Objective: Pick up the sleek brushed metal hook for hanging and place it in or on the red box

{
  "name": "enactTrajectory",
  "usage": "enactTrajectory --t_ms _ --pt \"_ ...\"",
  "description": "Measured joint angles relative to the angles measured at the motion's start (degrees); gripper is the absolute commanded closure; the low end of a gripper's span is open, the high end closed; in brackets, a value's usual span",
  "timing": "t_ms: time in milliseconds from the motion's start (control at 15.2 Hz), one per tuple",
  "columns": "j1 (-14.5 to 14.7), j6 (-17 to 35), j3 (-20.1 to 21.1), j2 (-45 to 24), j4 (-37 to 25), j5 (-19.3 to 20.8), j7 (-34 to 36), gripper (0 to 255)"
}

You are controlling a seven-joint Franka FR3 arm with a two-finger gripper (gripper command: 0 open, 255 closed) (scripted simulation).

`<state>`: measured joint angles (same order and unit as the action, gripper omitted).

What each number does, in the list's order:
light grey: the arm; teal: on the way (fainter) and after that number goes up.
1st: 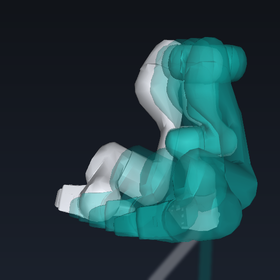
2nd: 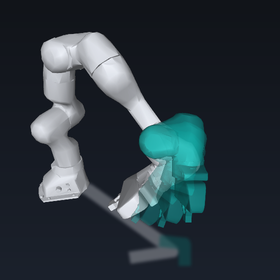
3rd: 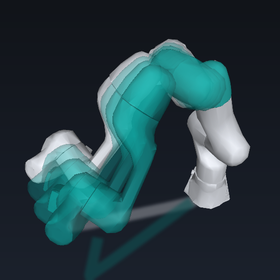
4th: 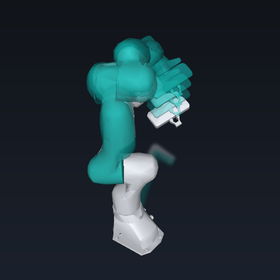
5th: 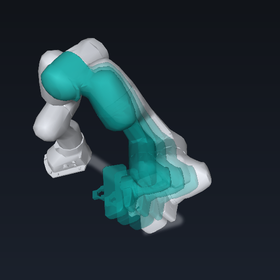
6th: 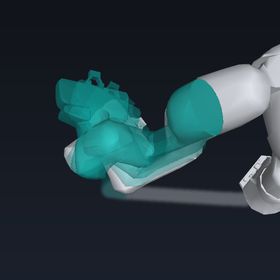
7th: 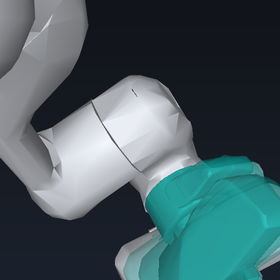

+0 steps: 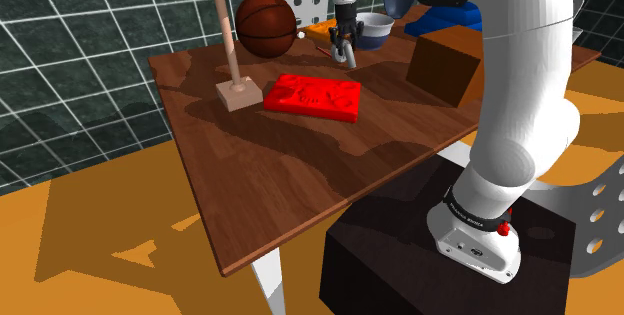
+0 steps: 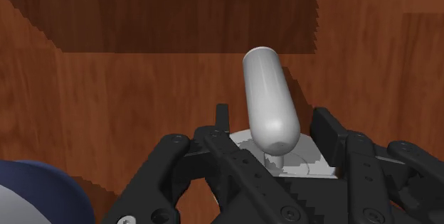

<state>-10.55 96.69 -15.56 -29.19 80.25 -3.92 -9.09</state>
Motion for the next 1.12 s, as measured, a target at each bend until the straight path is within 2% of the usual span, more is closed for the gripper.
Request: enactTrajectory --t_ms 594,1122 --pt "0.0 0.0 0.0 0.0 0.0 0.0 0.0 255" --pt "-0.2 -5.2 -0.1 0.4 -4.8 0.1 0.0 255"
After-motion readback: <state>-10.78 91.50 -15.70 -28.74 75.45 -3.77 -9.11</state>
